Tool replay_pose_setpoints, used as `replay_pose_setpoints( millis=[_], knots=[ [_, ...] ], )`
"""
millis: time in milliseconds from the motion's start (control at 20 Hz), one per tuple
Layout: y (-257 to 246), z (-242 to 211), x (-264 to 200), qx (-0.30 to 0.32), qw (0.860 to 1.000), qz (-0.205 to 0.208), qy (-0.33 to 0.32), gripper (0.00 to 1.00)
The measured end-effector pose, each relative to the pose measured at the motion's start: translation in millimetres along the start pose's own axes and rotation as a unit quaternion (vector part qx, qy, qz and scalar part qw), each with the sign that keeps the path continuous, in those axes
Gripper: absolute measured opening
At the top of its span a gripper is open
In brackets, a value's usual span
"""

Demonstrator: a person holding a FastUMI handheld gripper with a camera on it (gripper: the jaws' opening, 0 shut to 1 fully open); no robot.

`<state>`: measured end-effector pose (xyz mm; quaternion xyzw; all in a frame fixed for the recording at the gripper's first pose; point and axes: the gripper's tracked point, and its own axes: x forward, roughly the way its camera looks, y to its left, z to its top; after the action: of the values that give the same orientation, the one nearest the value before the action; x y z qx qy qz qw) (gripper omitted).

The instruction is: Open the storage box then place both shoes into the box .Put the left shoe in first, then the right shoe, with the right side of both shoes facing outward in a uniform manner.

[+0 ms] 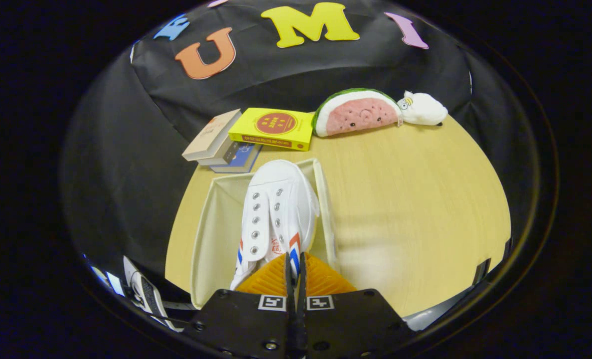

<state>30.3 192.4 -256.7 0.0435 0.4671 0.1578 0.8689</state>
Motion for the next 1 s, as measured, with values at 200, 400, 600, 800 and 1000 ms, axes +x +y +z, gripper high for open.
replay_pose_setpoints(
  millis=[200, 400, 600, 800, 1000],
  knots=[
    [-2, -4, 7, -0.026, 1.0, -0.017, -0.002, 0.0],
    [-5, -6, 13, -0.051, 0.998, -0.036, -0.009, 0.0],
    [1, -9, 13, -0.044, 0.999, -0.016, -0.003, 0.09],
    [19, -4, 4, -0.051, 0.998, 0.006, -0.019, 0.51],
    [26, 14, -21, -0.069, 0.995, -0.002, -0.072, 0.91]
  ],
)
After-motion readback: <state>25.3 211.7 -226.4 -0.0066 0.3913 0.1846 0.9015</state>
